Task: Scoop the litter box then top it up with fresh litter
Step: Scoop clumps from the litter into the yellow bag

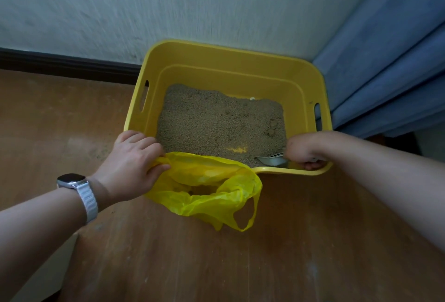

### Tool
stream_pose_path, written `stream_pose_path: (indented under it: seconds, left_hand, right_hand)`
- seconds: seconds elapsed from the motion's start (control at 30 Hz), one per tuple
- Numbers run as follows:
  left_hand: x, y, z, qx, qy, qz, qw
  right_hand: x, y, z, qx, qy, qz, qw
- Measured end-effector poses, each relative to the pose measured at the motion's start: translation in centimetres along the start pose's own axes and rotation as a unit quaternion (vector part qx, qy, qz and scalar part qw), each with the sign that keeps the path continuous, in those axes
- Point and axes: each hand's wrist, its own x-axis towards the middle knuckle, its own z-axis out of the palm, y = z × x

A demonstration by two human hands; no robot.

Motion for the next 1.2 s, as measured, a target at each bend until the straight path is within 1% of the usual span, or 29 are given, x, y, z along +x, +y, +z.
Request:
stream_pose_path:
  seconds: [0.13, 0.37, 0.47, 0.53, 0.63, 0.7, 0.8, 1.0, 1.07, 1.13, 1.2]
  left_hand:
    - [0.0, 0.0, 0.1, 0.003, 0.009, 0.006, 1.0]
    - [0.1, -0.1, 0.2, 0.006, 0.024, 0.014, 1.0]
    - [0.1, -0.1, 0.1, 0.008, 0.028, 0.016, 0.999]
    - [0.2, -0.1, 0.1, 0.007, 0.03, 0.015, 0.999]
    - [0.1, -0.1, 0.1, 0.006, 0.028, 0.015, 0.999]
    - [0.2, -0.1, 0.1, 0.005, 0.027, 0.014, 1.0]
    - [0.3, -0.1, 0.0, 0.005, 0.033, 0.017, 0.999]
    - [0.1, -0.2, 0.3, 0.006, 0.031, 0.014, 0.999]
    - [0.0, -0.3, 0.4, 0.005, 0.029, 0.014, 0.999]
    - [-0.1, -0.4, 0.6, 0.003, 0.028, 0.016, 0.999]
    - [-0.1, -0.4, 0.6, 0.002, 0.024, 0.016, 1.0]
  right_hand:
    - [0.2, 0.2, -0.1, 0.005, -0.011, -0.002, 1.0]
    - [1.2, 0.3, 0.2, -0.059, 0.009, -0.034, 0.998]
    - [1.5, 0.0, 0.4, -0.103, 0.031, -0.055, 0.993]
    - [1.6, -0.8, 1.0, -0.152, 0.052, -0.045, 0.986]
    - [2.8, -1.2, 1.9, -0.257, 0.073, -0.064, 0.962]
    - [3.6, -1.3, 1.9, -0.285, 0.082, -0.08, 0.952]
    - [5.1, -1.3, 1.7, -0.272, 0.1, -0.08, 0.954]
    - [6.9, -1.8, 0.0, -0.338, 0.089, -0.066, 0.934]
    - [7.7, -2.1, -0.3, -0.322, 0.085, -0.054, 0.941]
    - [8.9, -2.1, -0.4, -0.268, 0.088, -0.039, 0.959]
    - [9.2, -2.2, -0.7, -0.249, 0.096, -0.057, 0.962]
